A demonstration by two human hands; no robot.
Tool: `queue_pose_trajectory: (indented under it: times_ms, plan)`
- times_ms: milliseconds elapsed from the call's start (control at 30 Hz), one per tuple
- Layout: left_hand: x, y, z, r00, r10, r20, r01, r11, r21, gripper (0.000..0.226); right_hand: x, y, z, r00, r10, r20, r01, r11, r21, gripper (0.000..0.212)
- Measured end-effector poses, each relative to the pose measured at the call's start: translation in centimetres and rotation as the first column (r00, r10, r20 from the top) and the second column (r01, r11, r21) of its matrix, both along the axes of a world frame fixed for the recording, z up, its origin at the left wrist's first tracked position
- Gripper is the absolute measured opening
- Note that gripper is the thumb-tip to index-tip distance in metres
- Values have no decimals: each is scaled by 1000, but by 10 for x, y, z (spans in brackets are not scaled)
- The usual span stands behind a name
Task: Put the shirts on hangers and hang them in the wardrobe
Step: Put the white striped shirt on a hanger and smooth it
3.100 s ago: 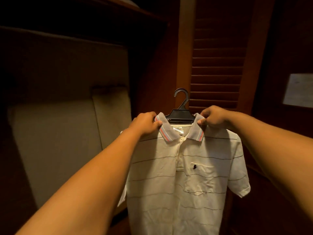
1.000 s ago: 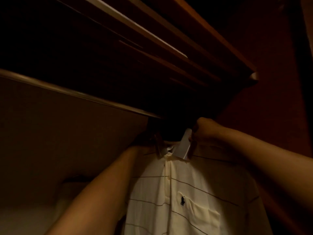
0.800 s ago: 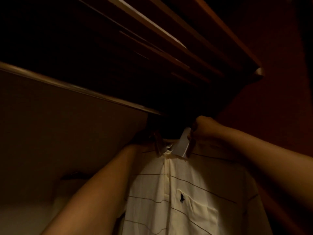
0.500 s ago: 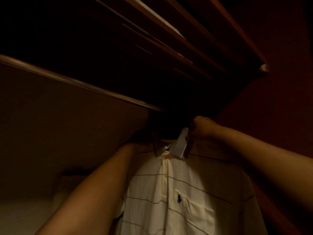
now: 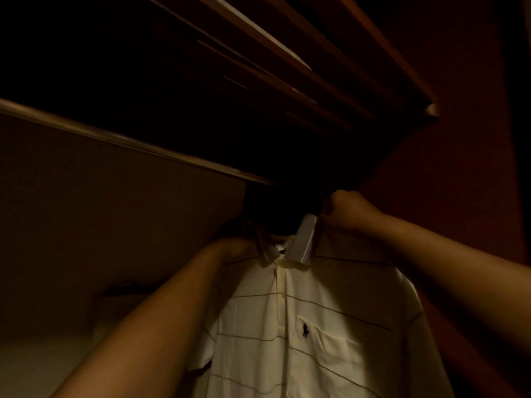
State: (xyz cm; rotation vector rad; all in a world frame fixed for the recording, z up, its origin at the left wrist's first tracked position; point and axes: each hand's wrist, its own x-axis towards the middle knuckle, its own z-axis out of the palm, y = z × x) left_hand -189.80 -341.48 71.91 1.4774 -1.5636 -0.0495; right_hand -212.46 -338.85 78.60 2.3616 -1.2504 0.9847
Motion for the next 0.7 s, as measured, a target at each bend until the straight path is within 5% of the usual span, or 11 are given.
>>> queue_pose_trajectory:
  times_ms: [167, 433, 700]
  plan:
    - [-8, 36, -3, 983, 153, 102, -144, 985, -91, 31, -10, 21, -17, 999, 35, 25, -34, 998, -44, 6]
    - [-55, 132, -18, 937, 327, 122, -321, 945, -61, 30, -54, 69, -45, 949, 281, 144, -281, 959, -18, 13]
    - [-147, 247, -136, 874, 486, -14, -485, 873, 46, 32, -87, 120, -167, 820, 519, 242, -570, 782, 252, 18]
